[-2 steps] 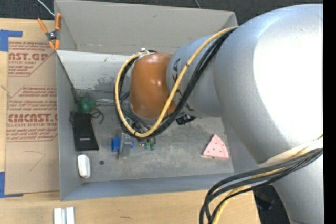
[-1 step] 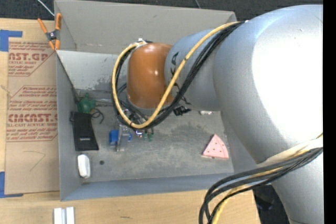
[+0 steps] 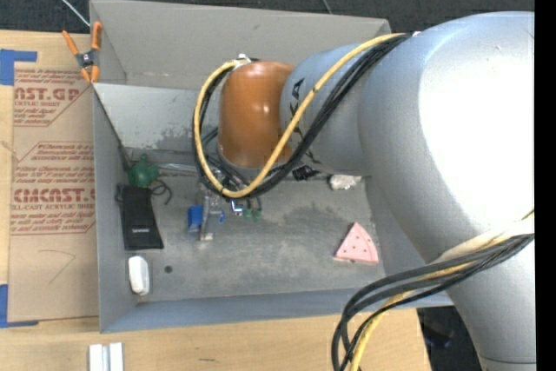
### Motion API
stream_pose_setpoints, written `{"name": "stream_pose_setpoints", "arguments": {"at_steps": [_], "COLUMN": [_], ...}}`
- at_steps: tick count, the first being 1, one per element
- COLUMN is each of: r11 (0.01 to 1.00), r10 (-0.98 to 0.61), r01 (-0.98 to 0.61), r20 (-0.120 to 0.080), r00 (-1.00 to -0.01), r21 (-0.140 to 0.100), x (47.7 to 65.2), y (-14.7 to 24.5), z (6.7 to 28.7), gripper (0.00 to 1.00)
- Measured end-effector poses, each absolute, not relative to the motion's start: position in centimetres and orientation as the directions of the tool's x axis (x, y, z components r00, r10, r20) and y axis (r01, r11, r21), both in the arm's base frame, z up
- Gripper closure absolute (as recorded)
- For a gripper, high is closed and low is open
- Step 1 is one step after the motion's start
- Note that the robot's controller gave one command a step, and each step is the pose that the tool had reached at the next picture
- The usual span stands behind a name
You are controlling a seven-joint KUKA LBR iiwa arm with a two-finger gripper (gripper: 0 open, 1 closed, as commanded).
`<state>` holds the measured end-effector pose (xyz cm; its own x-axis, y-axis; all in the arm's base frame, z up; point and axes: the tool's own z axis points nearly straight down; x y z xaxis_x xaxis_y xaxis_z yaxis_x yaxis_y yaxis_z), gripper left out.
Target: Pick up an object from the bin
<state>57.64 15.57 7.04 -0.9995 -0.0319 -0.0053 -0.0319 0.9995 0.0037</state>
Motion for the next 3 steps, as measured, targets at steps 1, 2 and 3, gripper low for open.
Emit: {"name": "stream_pose_setpoints", "arguments": {"at_steps": [1,2,3], "r11": [0.999,0.999,1.0], "r10": [-0.046,-0.045,-0.03], "r01": [-0.046,-0.046,-0.03], "r20": [-0.006,-0.006,-0.005], "r00": [-0.999,-0.999,-1.0], "r21": [0.005,0.005,0.006], "x": [59.2,59.2,58.9], "y": [17.8,17.8,18.5], "z": [7.0,7.0,19.9], "gripper": [1.0,1.0,1.0]}}
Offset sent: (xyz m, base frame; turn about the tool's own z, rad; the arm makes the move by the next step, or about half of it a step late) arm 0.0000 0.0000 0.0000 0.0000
